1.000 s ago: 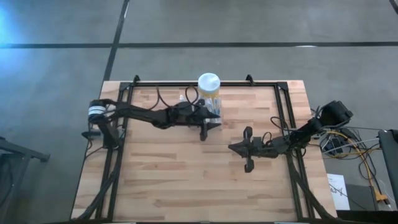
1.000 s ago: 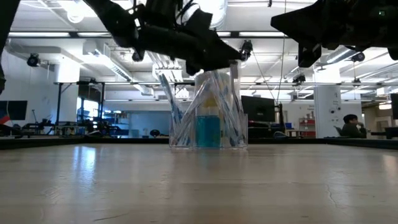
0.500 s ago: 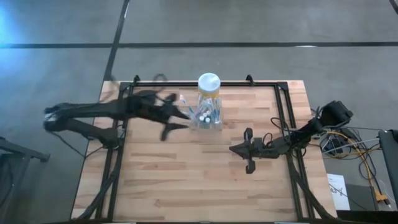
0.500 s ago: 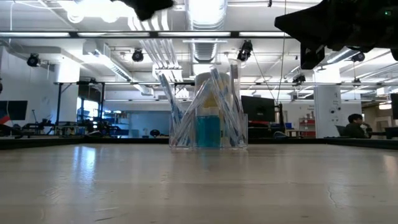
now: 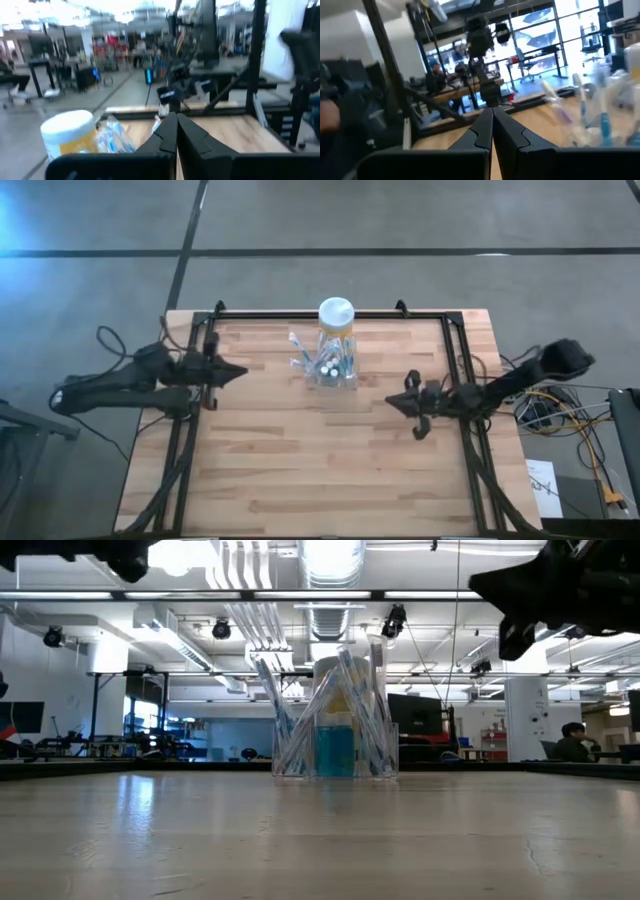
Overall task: Pick & Place toothbrushing station
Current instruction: Return to Home Position
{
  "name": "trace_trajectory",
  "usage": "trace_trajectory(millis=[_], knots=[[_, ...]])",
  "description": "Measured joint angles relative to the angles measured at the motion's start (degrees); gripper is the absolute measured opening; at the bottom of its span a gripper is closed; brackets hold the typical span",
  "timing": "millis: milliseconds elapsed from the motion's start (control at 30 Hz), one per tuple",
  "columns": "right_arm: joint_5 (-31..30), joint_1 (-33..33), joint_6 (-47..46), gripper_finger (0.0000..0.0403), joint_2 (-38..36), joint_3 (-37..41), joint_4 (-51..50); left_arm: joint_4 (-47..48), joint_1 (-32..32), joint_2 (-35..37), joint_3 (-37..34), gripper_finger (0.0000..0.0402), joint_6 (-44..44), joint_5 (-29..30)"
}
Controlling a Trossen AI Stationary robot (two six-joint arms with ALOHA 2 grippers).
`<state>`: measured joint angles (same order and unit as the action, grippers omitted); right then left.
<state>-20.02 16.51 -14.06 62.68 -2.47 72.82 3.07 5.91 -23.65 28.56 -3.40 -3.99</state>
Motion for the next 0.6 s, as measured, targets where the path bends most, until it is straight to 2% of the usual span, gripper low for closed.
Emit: trace_trajectory(millis=[67,133,267,333,400,600], knots=[[0.4,-1.4,-0.9,0.0008,-7.0,1.6,-4.1,-0.4,0.0,3.1,-2.1,0.0004,0.0,0.0],[0.4,-2.0,-1.1,0.0008,-15.2,1.8,-14.6,-1.6,0.0,5.9,-4.0,0.0004,0.0,0.0],[0.5,-3.0,-2.8,0.0008,-30.7,-3.7,-48.4,-4.9,0.0,10.5,-7.7,0.0003,0.0,0.0],[0.5,-2.9,-2.8,0.0008,-36.9,-6.3,-60.8,-5.6,0.0,11.7,-9.2,0.0002,0.0,-0.4],[0.6,-2.7,-1.9,0.0008,-42.3,-7.4,-65.6,-3.8,0.0,12.6,-10.6,0.0002,-0.2,-1.1],[0.1,-2.4,2.6,0.0008,-60.0,-4.3,-68.9,-3.3,0.0,19.3,-15.6,0.0001,-0.9,-1.1]])
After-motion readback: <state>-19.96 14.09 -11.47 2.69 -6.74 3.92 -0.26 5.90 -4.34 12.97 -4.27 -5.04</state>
